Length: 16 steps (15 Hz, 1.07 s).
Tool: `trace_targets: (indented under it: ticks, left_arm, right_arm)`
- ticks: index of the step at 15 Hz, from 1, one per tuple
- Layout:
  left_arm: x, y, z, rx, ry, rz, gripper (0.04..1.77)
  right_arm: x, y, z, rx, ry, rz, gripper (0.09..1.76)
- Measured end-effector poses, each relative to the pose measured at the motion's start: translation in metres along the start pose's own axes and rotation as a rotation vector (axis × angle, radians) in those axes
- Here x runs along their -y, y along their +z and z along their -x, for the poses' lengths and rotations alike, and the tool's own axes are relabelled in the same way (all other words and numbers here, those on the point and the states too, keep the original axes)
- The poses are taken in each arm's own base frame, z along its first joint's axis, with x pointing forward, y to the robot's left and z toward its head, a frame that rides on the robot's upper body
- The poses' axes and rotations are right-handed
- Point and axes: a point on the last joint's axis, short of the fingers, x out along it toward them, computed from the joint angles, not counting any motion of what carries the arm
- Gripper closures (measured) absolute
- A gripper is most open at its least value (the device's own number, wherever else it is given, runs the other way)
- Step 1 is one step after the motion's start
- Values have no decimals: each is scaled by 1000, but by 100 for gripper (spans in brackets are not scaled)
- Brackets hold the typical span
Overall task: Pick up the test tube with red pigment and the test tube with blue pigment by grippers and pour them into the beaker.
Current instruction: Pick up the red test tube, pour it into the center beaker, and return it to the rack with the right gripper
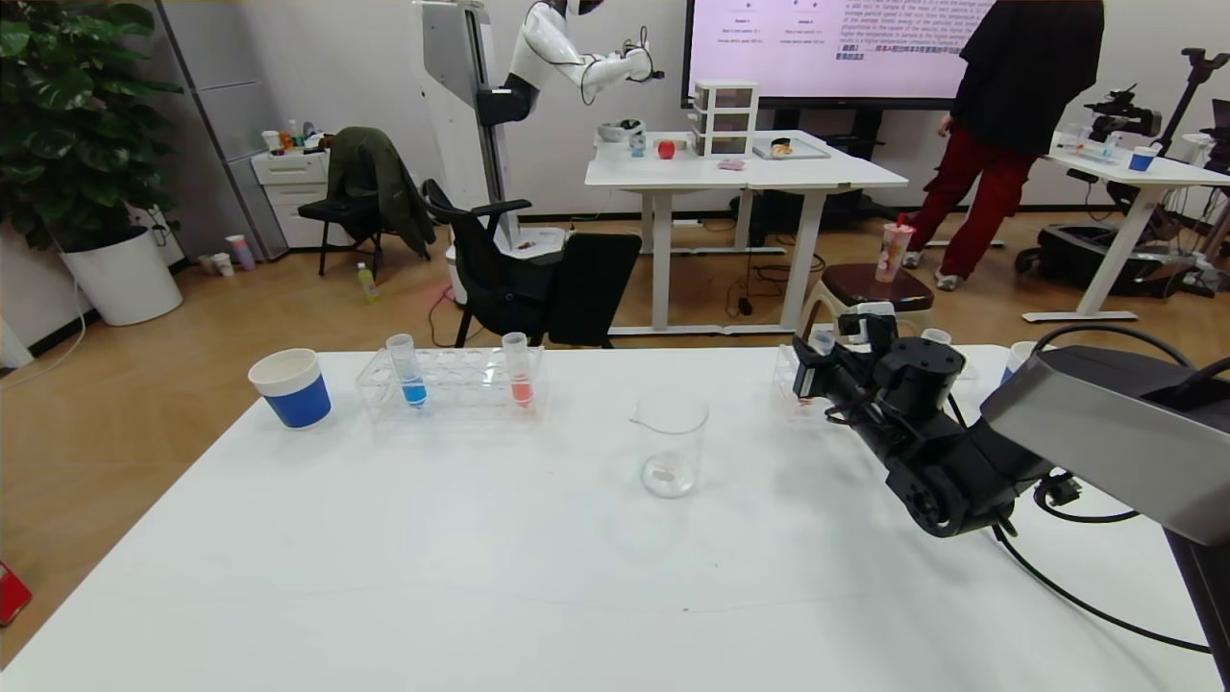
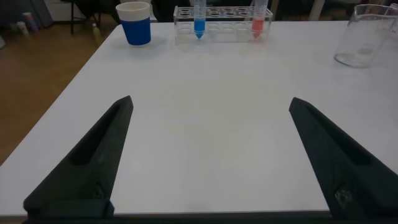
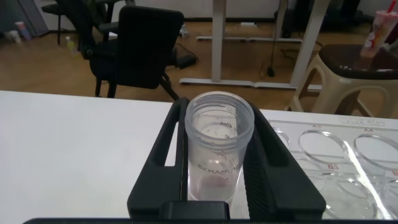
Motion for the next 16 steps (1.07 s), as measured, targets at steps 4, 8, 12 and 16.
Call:
trace_targets:
  ticks: [4,8,12,16]
  left_arm:
    - [0,0,0,0,0,0,6]
    - [0,0,0,0,0,0,6]
    - [0,0,0,0,0,0,6]
    - [0,0,0,0,0,0,6]
  right_arm:
    - [-1,22,2,42,0,21,134]
    - [-2,58,8,43,4,43,134]
    - [-5,93,17,62,46,45,134]
    - [-18,105,23,88,218,67,134]
